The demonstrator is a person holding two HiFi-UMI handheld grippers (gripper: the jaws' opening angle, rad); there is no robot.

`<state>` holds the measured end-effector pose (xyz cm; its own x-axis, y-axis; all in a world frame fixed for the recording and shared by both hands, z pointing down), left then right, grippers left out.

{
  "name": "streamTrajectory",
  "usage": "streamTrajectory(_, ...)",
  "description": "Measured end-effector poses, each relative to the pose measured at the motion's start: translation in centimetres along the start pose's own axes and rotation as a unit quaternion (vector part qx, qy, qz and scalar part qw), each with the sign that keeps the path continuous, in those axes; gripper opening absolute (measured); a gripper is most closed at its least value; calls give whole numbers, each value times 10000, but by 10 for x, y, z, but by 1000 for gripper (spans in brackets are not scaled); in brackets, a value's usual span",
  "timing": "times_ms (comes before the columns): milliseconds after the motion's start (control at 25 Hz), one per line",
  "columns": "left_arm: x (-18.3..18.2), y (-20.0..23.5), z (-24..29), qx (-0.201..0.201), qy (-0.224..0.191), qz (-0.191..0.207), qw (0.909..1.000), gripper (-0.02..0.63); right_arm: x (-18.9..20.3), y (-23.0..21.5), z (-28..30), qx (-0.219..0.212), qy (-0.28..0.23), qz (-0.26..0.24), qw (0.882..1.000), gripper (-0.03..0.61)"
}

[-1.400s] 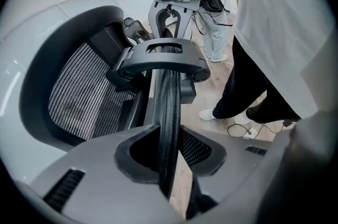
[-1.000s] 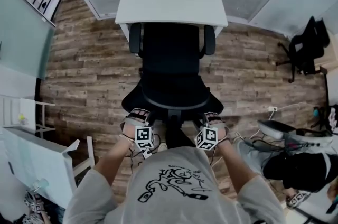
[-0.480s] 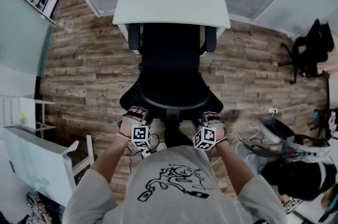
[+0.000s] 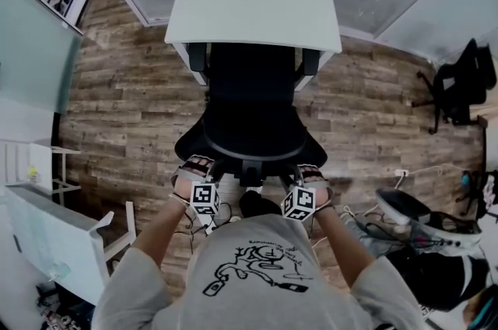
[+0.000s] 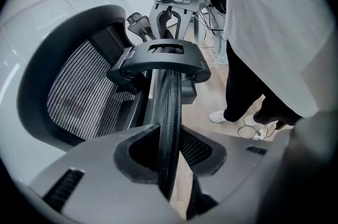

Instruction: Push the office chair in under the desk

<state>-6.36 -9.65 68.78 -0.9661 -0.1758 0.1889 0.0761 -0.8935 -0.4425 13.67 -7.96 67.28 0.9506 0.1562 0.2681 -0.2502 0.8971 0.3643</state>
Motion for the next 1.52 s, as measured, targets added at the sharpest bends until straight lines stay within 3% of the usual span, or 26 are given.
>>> streamTrajectory(800,11,70,34,-49,30,-39,10000,107,-9,-73,30,-103,32,21,9999,149)
streamTrajectory(1520,11,90,39,146,-199,-66,9997,107,-12,-98,39,-214,106,118,9996,155)
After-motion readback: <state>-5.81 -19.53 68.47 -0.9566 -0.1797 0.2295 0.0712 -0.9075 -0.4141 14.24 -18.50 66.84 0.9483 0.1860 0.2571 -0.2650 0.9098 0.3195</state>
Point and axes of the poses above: the fingertips, and each gripper's own axes: z forward along the fingers, y to its left, x out of its underside, the point moved 4 cm from there along -z, backward along the fingers, and after that the axes turned 8 degrees about y, right-handed, at the moved point
